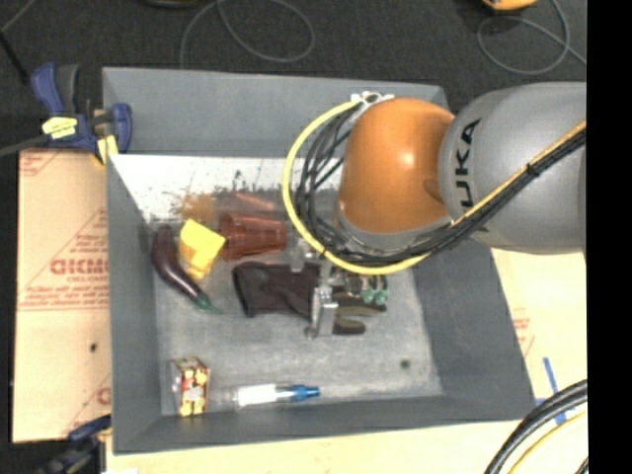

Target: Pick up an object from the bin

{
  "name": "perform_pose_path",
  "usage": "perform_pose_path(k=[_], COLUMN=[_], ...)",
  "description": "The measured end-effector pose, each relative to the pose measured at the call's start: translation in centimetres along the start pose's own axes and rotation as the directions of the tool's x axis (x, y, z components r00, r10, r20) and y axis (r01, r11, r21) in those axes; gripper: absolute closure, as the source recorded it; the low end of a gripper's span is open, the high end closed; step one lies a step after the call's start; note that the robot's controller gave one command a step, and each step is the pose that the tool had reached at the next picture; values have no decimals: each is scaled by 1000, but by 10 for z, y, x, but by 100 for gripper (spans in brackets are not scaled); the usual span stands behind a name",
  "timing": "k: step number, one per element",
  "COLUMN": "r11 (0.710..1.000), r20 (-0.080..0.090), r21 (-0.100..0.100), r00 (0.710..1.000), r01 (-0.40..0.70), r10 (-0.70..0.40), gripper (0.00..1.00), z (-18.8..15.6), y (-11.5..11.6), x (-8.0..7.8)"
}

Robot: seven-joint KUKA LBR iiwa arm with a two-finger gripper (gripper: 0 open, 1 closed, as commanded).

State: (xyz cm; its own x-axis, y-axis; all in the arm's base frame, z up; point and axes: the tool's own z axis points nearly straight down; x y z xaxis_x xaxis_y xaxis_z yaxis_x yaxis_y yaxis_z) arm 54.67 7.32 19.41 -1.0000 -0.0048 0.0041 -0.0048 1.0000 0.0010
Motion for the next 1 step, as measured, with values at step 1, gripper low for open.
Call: perform_pose_path(k=[1], r11=[1000], r20=[5], r21=[0], r00=[1000], r01=[-2], r10=[2], gripper=[0], z=[-4], y=[0], x=[0])
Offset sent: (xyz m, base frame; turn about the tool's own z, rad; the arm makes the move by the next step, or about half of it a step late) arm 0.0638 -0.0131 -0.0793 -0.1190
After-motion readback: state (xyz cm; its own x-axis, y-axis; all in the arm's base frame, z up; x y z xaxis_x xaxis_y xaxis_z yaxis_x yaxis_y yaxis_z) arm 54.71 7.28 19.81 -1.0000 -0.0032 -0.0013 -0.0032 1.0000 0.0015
